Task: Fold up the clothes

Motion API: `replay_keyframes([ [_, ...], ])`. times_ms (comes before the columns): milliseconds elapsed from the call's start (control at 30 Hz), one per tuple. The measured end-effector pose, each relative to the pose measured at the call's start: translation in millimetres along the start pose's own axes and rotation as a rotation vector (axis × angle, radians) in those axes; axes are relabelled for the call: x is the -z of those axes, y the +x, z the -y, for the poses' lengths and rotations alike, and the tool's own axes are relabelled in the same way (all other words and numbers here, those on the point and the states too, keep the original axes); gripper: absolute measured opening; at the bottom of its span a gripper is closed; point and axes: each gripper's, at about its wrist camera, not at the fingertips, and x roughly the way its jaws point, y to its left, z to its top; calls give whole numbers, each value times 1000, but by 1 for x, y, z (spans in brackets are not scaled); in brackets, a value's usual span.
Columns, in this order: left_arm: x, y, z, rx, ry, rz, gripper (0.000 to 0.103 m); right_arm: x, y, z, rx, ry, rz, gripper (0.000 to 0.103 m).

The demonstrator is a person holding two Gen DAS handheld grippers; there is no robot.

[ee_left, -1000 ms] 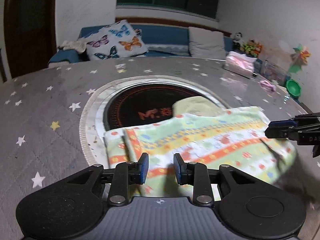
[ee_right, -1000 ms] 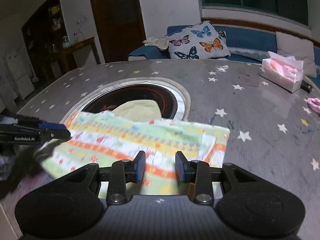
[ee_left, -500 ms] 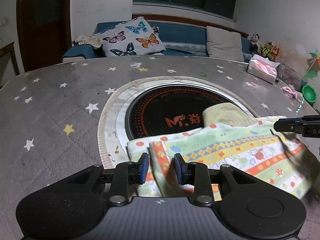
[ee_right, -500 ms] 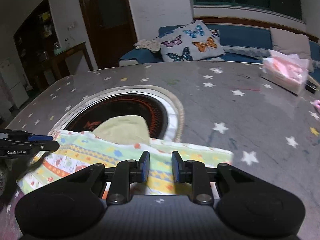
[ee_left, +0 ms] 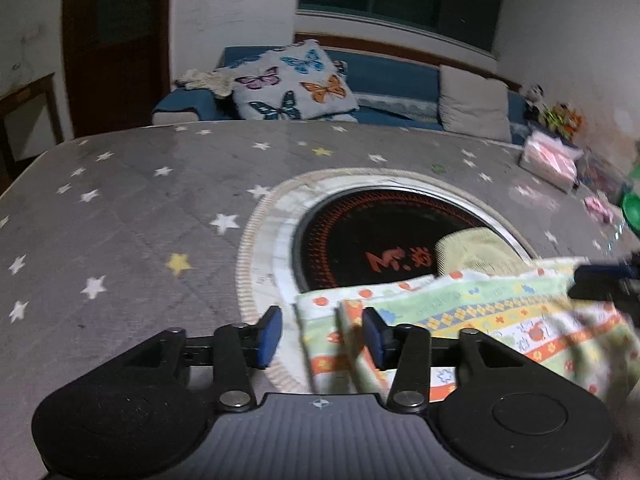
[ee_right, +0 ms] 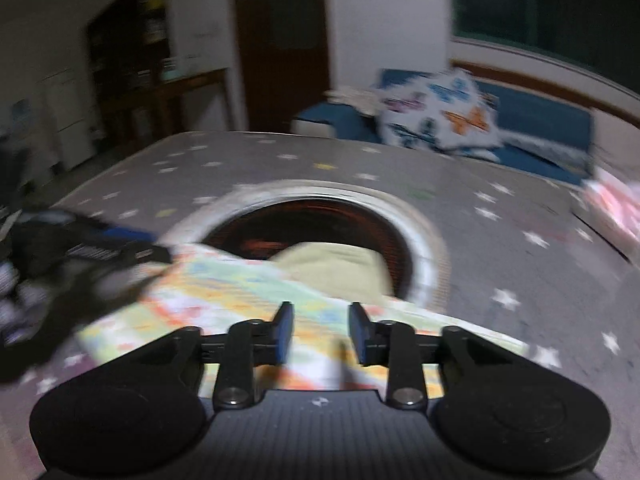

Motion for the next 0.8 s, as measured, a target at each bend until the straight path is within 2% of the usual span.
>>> replay_keyframes([
  [133, -2, -13, -15, -19, -52, 14, 74, -2, -5, -52, -133, -128, 5, 41],
  [200, -1, -19, -20, -14, -74, 15, 80, 0, -2, -72, -188, -175, -4, 50],
  [233, -1, -21, -23, -13, -83, 14, 84, 2, 2, -85, -208, -212, -13, 51],
  [367, 3, -26, -33, 8, -142, -1, 88, 11, 17, -129, -260, -336, -49, 52],
  [533, 11, -25, -42, 58, -225, -42, 90, 19, 31, -158, -252, -430, -67, 49],
  [633, 17, -26, -42, 95, -260, -61, 90, 25, 37, -163, -205, -459, -86, 40],
  [700, 20, -27, -41, 120, -281, -68, 90, 25, 36, -163, -185, -458, -76, 24],
  [767, 22, -28, -39, 144, -304, -77, 90, 21, 32, -159, -190, -423, -67, 15],
  [800, 23, -28, -39, 156, -324, -83, 91, 18, 30, -156, -198, -397, -60, 14],
])
